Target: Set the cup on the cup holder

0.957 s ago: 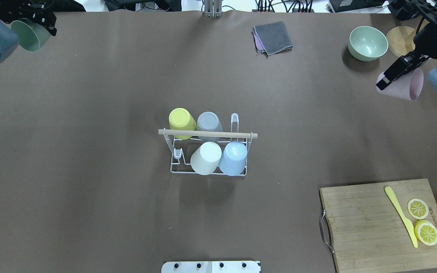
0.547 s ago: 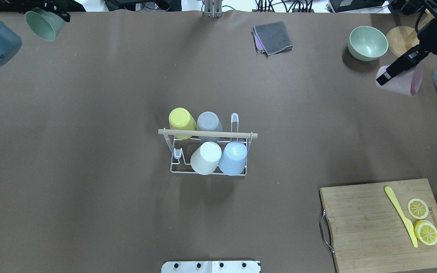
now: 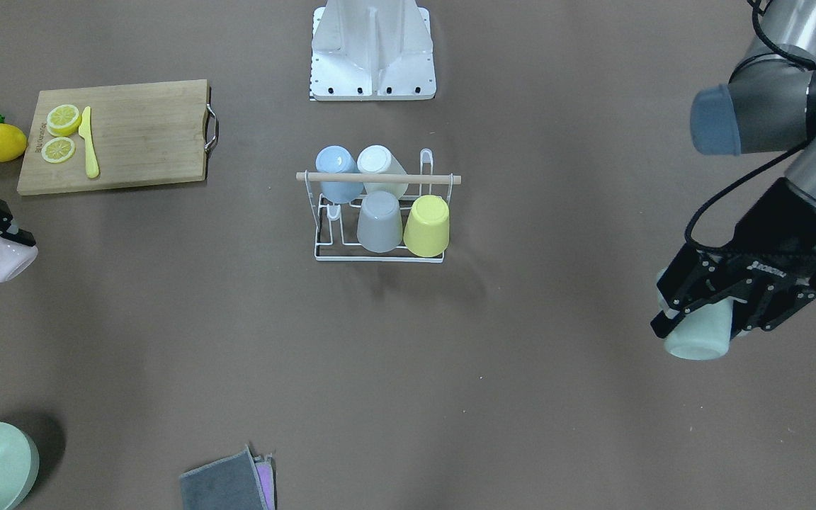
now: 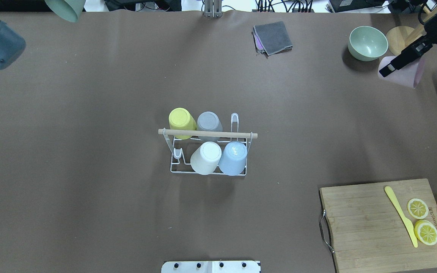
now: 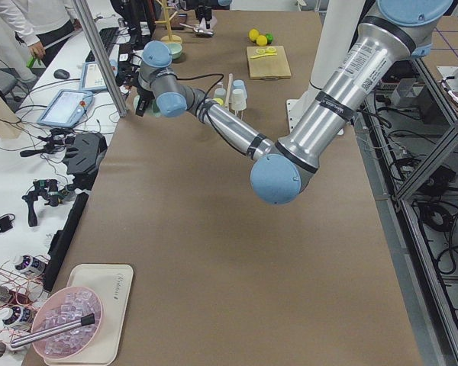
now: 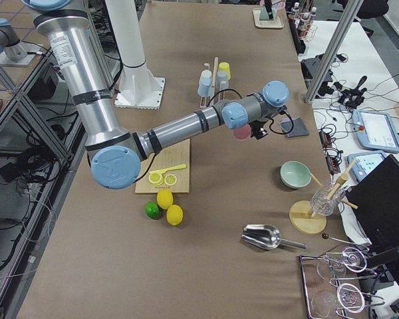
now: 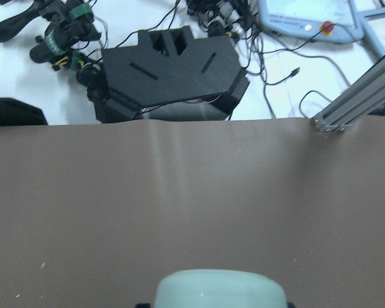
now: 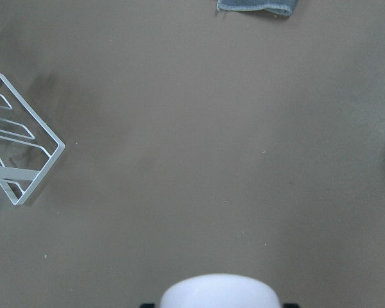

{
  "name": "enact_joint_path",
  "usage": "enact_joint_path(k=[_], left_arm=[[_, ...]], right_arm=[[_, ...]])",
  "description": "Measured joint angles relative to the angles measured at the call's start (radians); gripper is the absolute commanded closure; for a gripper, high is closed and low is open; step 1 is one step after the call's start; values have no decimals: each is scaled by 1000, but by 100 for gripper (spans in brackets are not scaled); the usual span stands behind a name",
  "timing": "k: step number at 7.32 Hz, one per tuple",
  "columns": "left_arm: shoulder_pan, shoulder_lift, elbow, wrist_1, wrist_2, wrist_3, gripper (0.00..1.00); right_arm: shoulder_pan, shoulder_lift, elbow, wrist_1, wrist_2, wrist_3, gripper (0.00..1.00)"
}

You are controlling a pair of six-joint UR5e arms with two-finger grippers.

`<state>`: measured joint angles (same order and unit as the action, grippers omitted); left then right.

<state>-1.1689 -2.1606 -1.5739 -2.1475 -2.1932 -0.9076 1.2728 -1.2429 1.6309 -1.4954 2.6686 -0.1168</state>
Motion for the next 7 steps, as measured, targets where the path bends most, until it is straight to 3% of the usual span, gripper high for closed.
enact_joint_path(k=[3, 7], left_arm=[[107, 16, -56, -231, 147, -136, 91], [248, 27, -137, -367, 386, -197, 91]], right_arm=[[6, -6, -16, 111, -1, 0, 58], [5, -14, -82, 307, -50, 3, 59]])
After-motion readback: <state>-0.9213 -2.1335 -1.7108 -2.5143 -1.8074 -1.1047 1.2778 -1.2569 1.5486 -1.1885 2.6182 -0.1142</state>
